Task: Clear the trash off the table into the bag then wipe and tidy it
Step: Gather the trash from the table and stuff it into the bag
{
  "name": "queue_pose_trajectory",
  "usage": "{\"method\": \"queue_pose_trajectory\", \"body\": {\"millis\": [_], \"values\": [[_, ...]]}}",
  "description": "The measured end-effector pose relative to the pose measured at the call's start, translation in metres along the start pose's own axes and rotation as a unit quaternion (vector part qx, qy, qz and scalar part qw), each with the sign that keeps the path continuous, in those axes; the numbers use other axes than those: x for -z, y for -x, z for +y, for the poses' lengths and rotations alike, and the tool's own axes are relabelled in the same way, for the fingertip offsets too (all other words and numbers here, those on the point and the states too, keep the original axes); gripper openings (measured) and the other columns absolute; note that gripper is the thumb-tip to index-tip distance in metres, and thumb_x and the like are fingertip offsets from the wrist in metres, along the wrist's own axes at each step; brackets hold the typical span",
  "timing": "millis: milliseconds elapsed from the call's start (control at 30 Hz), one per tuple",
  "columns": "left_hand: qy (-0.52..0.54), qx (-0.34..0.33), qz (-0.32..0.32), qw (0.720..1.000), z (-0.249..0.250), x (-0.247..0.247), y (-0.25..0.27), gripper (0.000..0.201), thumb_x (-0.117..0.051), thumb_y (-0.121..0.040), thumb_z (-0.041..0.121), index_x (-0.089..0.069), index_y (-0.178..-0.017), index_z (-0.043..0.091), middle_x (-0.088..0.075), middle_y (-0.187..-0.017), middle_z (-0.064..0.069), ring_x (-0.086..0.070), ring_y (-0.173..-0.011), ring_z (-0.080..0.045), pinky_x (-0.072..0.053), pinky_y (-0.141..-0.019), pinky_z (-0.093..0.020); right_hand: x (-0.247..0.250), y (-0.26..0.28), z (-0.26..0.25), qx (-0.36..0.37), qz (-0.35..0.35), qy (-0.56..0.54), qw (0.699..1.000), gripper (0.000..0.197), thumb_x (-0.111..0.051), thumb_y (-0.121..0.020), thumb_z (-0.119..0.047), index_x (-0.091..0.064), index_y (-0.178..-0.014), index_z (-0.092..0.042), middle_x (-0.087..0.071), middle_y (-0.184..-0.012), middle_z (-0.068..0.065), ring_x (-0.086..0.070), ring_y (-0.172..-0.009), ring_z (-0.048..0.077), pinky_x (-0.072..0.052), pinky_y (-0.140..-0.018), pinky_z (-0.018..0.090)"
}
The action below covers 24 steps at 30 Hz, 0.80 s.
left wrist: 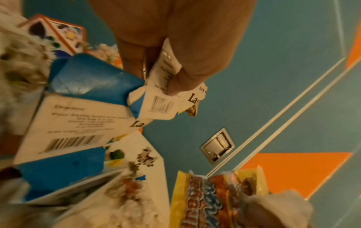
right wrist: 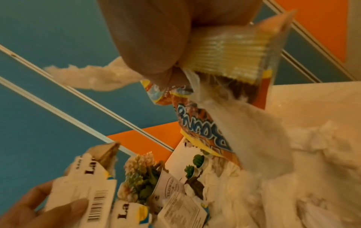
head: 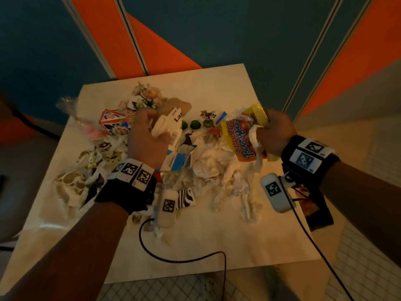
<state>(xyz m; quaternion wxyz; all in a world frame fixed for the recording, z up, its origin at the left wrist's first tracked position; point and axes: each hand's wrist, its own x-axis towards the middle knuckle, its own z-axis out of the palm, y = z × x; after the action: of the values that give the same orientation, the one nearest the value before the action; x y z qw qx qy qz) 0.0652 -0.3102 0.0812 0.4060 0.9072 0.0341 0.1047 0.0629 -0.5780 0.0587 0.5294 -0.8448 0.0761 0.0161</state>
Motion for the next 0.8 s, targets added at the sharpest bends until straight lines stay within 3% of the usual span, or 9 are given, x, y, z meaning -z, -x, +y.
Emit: {"method": "queue_pose_trajectory", "body": {"millis": [67, 133, 200, 300, 433, 500, 600, 667, 800], "values": [[0.013, -0.036, 0.024, 0.999, 0.021, -0.003, 0.001, 0.043, -0.066, -0.079, 0.003, -0.047, -0.117, 0.010, -0.052, -0.105, 0.004, -0.052, -0.092, -0.012, -0.043, -0.073, -0.025, 0.018, 0.004, 0.006, -0.013, 0.026, 0.001, 1.000, 0.038, -0.061, -0.066, -0.026, -0.066, -0.103, -0.024, -0.072, -0.102, 0.010, -0.068, -0.095, 0.032, -0.056, -0.082, 0.056], [0.035, -0.068, 0.031, 0.997, 0.045, -0.012, 0.001, 0.042, -0.065, -0.077, 0.001, -0.048, -0.115, 0.006, -0.049, -0.100, 0.006, -0.049, -0.086, -0.005, -0.043, -0.070, -0.020, 0.038, 0.007, 0.012, -0.033, 0.045, 0.013, 0.998, 0.031, -0.059, -0.072, -0.016, -0.066, -0.102, -0.017, -0.071, -0.099, 0.013, -0.068, -0.091, 0.032, -0.057, -0.079, 0.055], [0.060, -0.087, 0.025, 0.994, 0.066, -0.029, 0.000, 0.042, -0.065, -0.077, -0.002, -0.048, -0.114, 0.006, -0.047, -0.097, 0.008, -0.048, -0.085, -0.001, -0.045, -0.066, -0.013, 0.060, 0.006, 0.024, -0.042, 0.060, 0.008, 0.997, 0.032, -0.057, -0.068, -0.018, -0.066, -0.099, -0.017, -0.071, -0.094, 0.010, -0.067, -0.088, 0.029, -0.058, -0.079, 0.052], [0.075, -0.096, 0.010, 0.993, 0.091, -0.065, 0.002, 0.042, -0.066, -0.077, -0.002, -0.048, -0.113, 0.008, -0.049, -0.100, 0.008, -0.052, -0.092, -0.006, -0.043, -0.061, -0.011, 0.094, 0.004, 0.045, -0.037, 0.070, 0.013, 0.997, 0.044, -0.053, -0.057, -0.030, -0.066, -0.097, -0.017, -0.070, -0.087, 0.007, -0.065, -0.081, 0.028, -0.058, -0.073, 0.047], [0.083, -0.069, -0.034, 0.994, 0.123, -0.119, 0.011, 0.041, -0.066, -0.078, -0.001, -0.046, -0.111, 0.014, -0.052, -0.101, 0.009, -0.058, -0.085, -0.004, -0.045, -0.055, -0.004, 0.138, 0.001, 0.087, -0.054, 0.067, 0.007, 0.996, 0.043, -0.051, -0.063, -0.022, -0.066, -0.103, -0.019, -0.072, -0.097, 0.012, -0.068, -0.090, 0.032, -0.058, -0.078, 0.051], [0.090, -0.067, -0.052, 0.992, 0.138, -0.149, 0.015, 0.042, -0.068, -0.077, 0.000, -0.043, -0.105, 0.020, -0.054, -0.102, 0.009, -0.061, -0.090, -0.007, -0.046, -0.056, -0.006, 0.158, 0.001, 0.110, -0.068, 0.061, -0.001, 0.996, 0.036, -0.052, -0.072, -0.011, -0.066, -0.103, -0.022, -0.070, -0.097, 0.008, -0.066, -0.092, 0.029, -0.056, -0.080, 0.043], [0.091, -0.058, -0.098, 0.989, 0.158, -0.201, 0.027, 0.043, -0.067, -0.077, 0.001, -0.042, -0.102, 0.026, -0.053, -0.092, 0.015, -0.058, -0.082, -0.003, -0.045, -0.054, -0.005, 0.187, 0.003, 0.151, -0.098, 0.070, 0.001, 0.993, 0.036, -0.051, -0.083, 0.004, -0.061, -0.102, -0.025, -0.064, -0.084, -0.003, -0.061, -0.079, 0.020, -0.050, -0.068, 0.025], [0.082, -0.056, -0.118, 0.988, 0.169, -0.240, 0.039, 0.041, -0.065, -0.076, 0.001, -0.047, -0.103, 0.025, -0.052, -0.088, 0.014, -0.055, -0.077, -0.003, -0.042, -0.053, -0.005, 0.202, 0.007, 0.180, -0.126, 0.068, 0.011, 0.990, 0.032, -0.052, -0.084, 0.003, -0.062, -0.104, -0.021, -0.063, -0.084, 0.001, -0.058, -0.079, 0.022, -0.046, -0.068, 0.028], [0.074, -0.006, -0.183, 0.980, 0.179, -0.322, 0.056, 0.039, -0.064, -0.075, 0.000, -0.050, -0.102, 0.024, -0.056, -0.092, 0.008, -0.059, -0.085, -0.012, -0.047, -0.067, -0.021, 0.227, 0.018, 0.232, -0.199, 0.054, 0.021, 0.978, 0.040, -0.049, -0.087, 0.002, -0.060, -0.122, -0.014, -0.062, -0.102, 0.006, -0.057, -0.093, 0.025, -0.045, -0.075, 0.032]]}}
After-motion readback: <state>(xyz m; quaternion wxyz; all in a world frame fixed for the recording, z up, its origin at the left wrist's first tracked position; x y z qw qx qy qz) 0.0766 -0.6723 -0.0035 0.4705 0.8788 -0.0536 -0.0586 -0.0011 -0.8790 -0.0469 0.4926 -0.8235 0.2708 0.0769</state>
